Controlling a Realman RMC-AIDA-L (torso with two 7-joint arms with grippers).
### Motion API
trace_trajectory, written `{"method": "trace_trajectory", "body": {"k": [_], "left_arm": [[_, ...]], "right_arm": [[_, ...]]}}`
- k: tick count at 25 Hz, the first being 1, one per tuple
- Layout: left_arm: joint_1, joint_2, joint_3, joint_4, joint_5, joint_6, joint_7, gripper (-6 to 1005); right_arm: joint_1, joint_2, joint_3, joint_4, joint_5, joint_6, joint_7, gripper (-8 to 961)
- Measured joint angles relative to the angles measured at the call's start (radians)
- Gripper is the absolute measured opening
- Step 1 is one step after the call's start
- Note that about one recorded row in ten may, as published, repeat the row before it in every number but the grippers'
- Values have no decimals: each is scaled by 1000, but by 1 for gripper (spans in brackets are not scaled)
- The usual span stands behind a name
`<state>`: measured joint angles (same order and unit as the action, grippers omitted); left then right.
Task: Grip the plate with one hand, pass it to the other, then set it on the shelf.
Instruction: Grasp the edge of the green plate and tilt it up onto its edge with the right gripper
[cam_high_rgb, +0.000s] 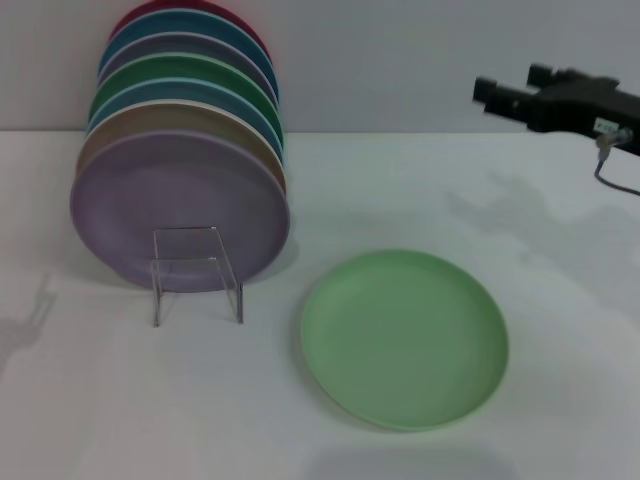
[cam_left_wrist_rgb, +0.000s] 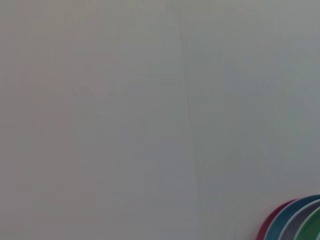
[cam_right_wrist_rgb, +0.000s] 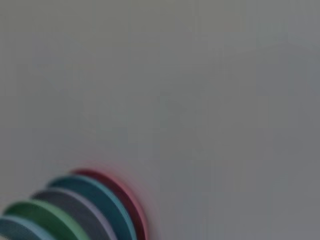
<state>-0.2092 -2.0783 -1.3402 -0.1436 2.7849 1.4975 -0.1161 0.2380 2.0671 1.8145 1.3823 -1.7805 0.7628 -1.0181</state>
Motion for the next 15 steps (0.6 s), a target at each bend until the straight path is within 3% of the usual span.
{"method": "trace_trajectory", "body": {"k": [1, 2, 4, 5, 6, 7, 9, 15], "left_arm": [[-1, 0, 0, 0, 0, -1, 0, 843], [-2, 0, 0, 0, 1, -1, 0, 843], [-3, 0, 1, 0, 2, -1, 0, 844], [-3, 0, 1, 0, 2, -1, 0, 844], [-5, 0, 2, 0, 2, -1, 0, 844], [-5, 0, 2, 0, 2, -1, 0, 844], [-8, 0, 4, 1, 3, -1, -1, 844], [-10, 0, 8, 1, 2, -3, -1, 844]], "right_arm": [[21, -1, 10, 71, -205, 105, 233, 819], [21, -1, 10, 71, -205, 105, 233, 819], [65, -1, 39, 125, -396, 294, 435, 818], [65, -1, 39, 125, -396, 294, 435, 818], [108, -2, 79, 127, -479, 425, 495, 818], [108, -2, 79, 127, -479, 425, 495, 818], [163, -3, 130, 104, -577, 566, 530, 818], [231, -11, 137, 80, -743, 711, 584, 817]]}}
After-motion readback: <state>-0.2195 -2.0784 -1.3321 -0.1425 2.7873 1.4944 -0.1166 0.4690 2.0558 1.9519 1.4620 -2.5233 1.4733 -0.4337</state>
